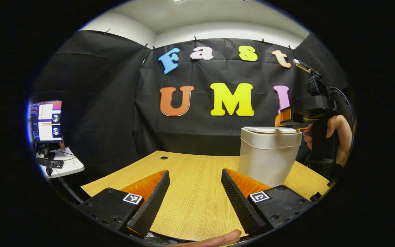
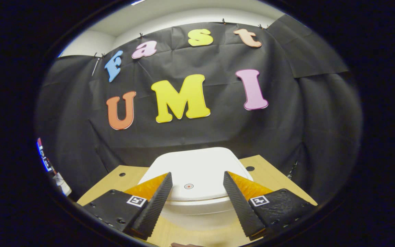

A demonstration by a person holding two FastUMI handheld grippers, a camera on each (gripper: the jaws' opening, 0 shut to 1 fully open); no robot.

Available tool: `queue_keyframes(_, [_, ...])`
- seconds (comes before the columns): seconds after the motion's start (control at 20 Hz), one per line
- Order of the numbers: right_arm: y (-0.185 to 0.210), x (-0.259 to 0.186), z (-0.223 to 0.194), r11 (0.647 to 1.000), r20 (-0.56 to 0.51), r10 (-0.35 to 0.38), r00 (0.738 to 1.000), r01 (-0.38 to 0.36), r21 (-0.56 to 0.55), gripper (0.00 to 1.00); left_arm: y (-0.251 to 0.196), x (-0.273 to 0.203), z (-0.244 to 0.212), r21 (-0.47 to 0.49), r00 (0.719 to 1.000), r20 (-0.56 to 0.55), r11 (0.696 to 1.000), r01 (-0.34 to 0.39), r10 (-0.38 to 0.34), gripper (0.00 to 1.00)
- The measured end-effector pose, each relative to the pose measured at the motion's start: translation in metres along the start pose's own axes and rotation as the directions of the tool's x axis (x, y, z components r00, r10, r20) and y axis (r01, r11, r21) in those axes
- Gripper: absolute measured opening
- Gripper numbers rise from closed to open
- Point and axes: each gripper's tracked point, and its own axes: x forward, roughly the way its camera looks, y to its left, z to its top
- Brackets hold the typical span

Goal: Press the lid of the desktop garbage bin to open it, pick up the crumpled paper on the desktop and throw it into the bin, then pick up the pop can on the desktop and drop it into the bin, and finally close the garbage bin lid.

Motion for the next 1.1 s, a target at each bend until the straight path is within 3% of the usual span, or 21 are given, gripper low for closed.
queue_keyframes(0.35, [0.000, 0.010, -0.010, 0.993, 0.056, -0.019, 0.998, 0.025, -0.116, 0.96, -0.003, 0.001, -0.001, -0.004, 1.000, -0.001, 1.000, 0.005, -0.005, 0.97])
queue_keyframes(0.5, [0.001, 0.013, -0.001, 0.996, 0.130, 0.011, 0.991, 0.000, -0.084, 0.96, -0.005, 0.000, -0.003, 0.009, 1.000, -0.007, 1.000, 0.005, -0.005, 0.97])
queue_keyframes(0.75, [-0.003, 0.007, -0.004, 0.994, 0.136, 0.077, 0.988, -0.065, -0.087, 0.94, -0.005, 0.004, -0.007, 0.000, 1.000, -0.015, 1.000, 0.007, -0.007, 0.97])
queue_keyframes(1.1, [-0.025, -0.017, 0.004, 0.997, 0.112, 0.047, 0.993, -0.040, -0.066, 0.94, -0.003, 0.005, -0.007, -0.023, 1.000, -0.019, 1.000, 0.005, -0.005, 0.98])
